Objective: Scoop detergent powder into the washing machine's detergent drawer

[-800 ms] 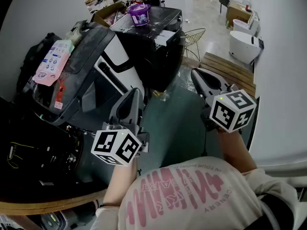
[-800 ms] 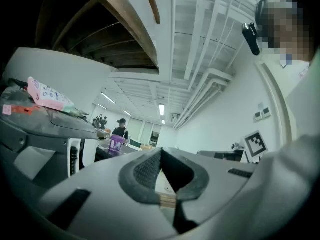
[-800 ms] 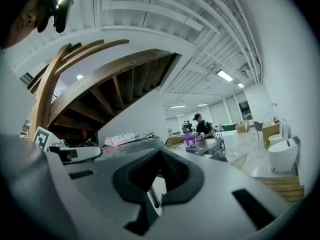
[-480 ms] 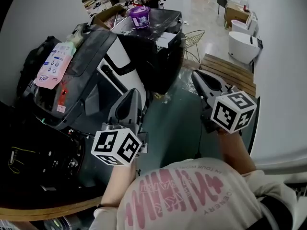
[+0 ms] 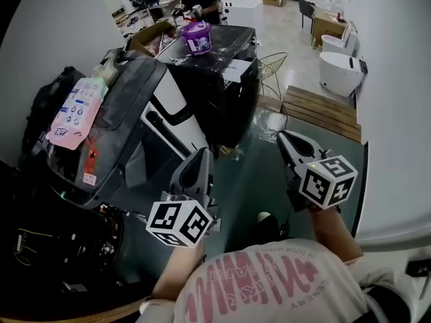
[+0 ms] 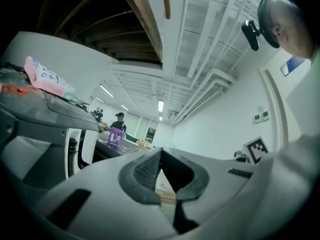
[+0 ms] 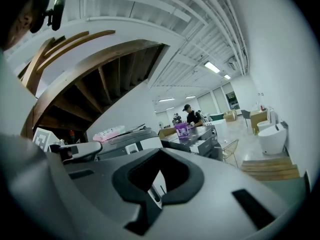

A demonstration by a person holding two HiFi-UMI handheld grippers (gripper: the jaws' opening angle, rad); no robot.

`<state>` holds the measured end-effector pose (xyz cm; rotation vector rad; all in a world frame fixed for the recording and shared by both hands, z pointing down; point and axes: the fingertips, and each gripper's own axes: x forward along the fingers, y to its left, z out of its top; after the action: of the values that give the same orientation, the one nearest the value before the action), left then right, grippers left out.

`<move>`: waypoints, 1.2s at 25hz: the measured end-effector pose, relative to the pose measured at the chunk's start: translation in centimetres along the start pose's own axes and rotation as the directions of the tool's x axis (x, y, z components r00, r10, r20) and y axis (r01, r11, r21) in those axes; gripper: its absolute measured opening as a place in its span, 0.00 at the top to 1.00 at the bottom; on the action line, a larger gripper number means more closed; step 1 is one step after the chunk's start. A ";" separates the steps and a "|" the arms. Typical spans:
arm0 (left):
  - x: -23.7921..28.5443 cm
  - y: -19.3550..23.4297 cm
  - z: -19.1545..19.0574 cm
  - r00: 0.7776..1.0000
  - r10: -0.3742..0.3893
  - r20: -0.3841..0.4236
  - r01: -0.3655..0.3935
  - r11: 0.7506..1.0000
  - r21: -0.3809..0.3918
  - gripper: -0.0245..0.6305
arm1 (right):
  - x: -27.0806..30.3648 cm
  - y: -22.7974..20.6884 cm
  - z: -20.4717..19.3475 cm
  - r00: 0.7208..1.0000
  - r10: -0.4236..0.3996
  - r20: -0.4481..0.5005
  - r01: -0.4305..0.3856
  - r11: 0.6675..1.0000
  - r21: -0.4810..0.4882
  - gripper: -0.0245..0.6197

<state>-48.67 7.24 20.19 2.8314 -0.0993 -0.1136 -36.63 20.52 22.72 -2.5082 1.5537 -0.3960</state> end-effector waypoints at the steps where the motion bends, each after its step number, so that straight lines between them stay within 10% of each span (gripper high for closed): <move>1: 0.7 0.3 -0.1 1.000 -0.005 -0.001 0.005 1.000 -0.006 0.96 | 0.6 -0.4 0.1 1.000 -0.002 0.003 0.002 1.000 0.013 0.96; 30: 28.4 6.4 1.5 0.997 0.019 0.081 -0.018 1.000 -0.012 0.96 | 22.3 -18.5 9.8 0.986 0.168 -0.001 -0.168 0.986 0.005 0.96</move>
<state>-20.96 -1.52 18.82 2.8141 -0.1421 -0.2240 -8.40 8.85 21.58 -2.3495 1.7460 -0.3772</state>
